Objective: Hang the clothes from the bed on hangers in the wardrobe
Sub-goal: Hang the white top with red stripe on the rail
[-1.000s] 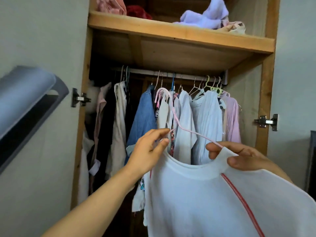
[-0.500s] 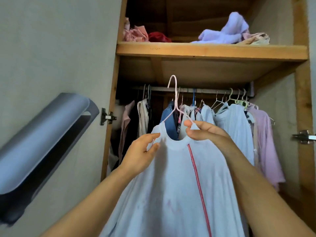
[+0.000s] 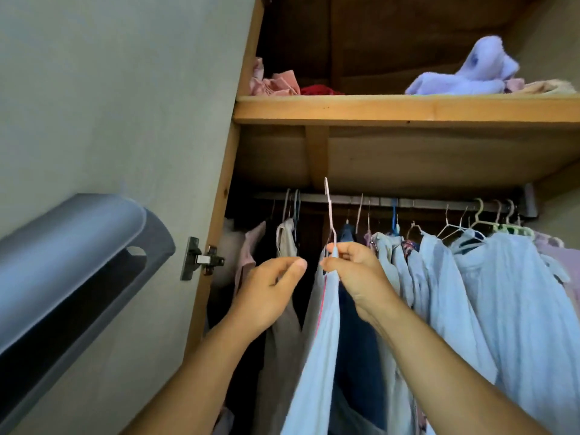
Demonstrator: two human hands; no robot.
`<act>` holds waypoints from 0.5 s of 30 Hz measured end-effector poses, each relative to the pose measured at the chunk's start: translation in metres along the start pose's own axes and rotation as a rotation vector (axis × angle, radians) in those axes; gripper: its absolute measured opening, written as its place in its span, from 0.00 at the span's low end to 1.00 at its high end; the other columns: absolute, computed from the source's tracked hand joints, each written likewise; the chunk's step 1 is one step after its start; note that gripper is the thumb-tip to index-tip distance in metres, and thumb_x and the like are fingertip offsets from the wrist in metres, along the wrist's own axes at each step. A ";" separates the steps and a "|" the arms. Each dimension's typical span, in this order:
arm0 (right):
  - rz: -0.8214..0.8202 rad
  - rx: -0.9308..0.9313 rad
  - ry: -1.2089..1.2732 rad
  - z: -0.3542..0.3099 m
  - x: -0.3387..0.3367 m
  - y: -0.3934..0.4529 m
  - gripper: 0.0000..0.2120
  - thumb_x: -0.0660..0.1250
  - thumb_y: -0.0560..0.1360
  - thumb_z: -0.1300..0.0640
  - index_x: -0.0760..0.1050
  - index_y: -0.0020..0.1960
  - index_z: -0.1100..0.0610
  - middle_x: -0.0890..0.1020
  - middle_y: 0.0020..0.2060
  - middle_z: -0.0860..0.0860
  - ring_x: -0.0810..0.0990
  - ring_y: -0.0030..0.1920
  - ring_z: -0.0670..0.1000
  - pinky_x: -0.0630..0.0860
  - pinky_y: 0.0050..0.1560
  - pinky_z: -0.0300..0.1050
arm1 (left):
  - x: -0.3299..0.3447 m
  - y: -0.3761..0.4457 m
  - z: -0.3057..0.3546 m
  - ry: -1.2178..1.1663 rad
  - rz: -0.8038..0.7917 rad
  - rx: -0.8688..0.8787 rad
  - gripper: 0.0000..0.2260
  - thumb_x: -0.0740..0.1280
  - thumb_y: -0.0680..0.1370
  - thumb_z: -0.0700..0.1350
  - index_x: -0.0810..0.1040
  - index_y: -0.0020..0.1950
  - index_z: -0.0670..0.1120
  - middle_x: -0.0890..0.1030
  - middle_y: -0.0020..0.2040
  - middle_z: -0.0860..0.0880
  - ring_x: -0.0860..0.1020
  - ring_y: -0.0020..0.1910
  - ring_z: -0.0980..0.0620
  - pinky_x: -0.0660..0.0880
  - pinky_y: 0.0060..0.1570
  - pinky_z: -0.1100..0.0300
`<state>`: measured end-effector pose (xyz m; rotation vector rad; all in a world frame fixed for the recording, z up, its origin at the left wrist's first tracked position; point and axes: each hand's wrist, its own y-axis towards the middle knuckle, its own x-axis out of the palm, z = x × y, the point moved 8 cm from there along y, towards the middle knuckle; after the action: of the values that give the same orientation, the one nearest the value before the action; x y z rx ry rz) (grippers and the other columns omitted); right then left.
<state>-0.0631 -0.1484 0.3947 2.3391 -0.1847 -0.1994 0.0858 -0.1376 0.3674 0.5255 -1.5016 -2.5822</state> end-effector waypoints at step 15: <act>0.001 -0.161 -0.177 0.060 0.048 0.103 0.12 0.67 0.71 0.60 0.73 0.52 0.65 0.78 0.47 0.62 0.77 0.47 0.56 0.75 0.48 0.53 | 0.018 0.078 -0.037 0.325 -0.027 0.074 0.08 0.66 0.73 0.39 0.79 0.50 0.47 0.79 0.33 0.43 0.74 0.31 0.54 0.70 0.33 0.62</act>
<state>-0.0356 -0.2709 0.4228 2.1615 -0.2475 -0.4065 0.0755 -0.2122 0.4128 0.9274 -1.4877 -2.3225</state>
